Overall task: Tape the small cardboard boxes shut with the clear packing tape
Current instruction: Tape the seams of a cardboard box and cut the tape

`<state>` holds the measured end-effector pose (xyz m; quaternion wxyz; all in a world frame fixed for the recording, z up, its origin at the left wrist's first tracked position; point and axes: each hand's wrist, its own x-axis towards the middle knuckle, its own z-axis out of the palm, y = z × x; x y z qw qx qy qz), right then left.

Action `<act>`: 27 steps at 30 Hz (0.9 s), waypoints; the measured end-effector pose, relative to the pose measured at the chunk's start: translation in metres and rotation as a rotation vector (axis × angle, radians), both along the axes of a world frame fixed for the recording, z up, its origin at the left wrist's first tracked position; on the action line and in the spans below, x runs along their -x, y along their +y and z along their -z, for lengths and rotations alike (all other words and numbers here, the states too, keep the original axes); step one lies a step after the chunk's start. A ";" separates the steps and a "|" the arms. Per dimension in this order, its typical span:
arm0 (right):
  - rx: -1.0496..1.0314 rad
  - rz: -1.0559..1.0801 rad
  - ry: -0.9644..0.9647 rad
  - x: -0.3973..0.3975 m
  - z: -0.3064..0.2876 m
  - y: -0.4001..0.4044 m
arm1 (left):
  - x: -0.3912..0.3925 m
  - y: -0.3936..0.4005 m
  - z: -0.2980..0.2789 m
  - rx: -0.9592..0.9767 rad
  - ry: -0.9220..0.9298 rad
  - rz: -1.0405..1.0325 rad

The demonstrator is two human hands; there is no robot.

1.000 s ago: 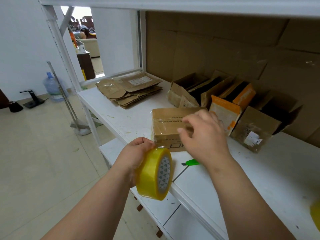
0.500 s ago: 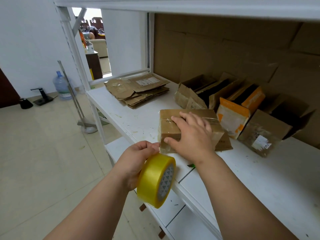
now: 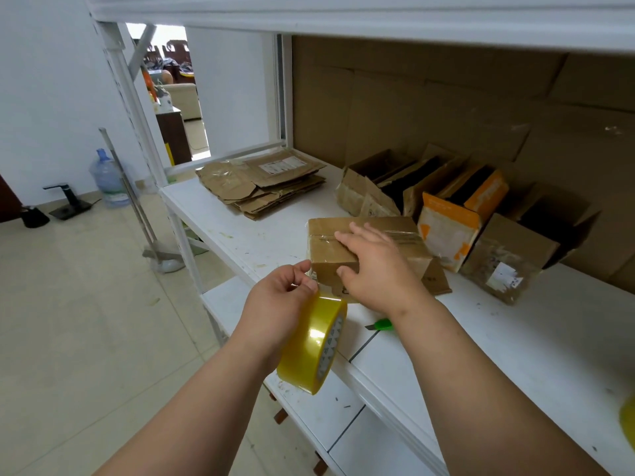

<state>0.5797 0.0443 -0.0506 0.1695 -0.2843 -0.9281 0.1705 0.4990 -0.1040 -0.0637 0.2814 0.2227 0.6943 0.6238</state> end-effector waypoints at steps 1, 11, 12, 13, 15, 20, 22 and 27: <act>0.020 0.036 0.044 -0.004 -0.001 0.002 | 0.000 0.002 -0.001 0.018 0.015 0.005; 0.276 0.325 0.237 -0.031 0.012 0.021 | 0.008 0.004 -0.003 0.012 -0.014 -0.014; 0.249 0.303 0.260 -0.030 0.009 0.019 | 0.013 0.004 -0.004 -0.009 -0.038 -0.033; 0.233 0.286 0.276 -0.029 0.008 0.019 | 0.020 0.005 -0.004 -0.027 -0.064 -0.051; 0.239 0.260 0.301 -0.026 0.006 0.017 | 0.034 0.004 -0.006 -0.042 -0.103 -0.081; 0.311 0.184 0.276 -0.013 0.007 0.017 | 0.056 0.002 -0.007 -0.051 -0.145 -0.051; 0.322 0.173 0.188 -0.009 0.006 0.022 | 0.059 0.004 -0.008 -0.042 -0.156 -0.015; 0.464 0.177 0.083 -0.003 0.006 0.030 | 0.066 0.007 -0.011 -0.022 -0.149 0.051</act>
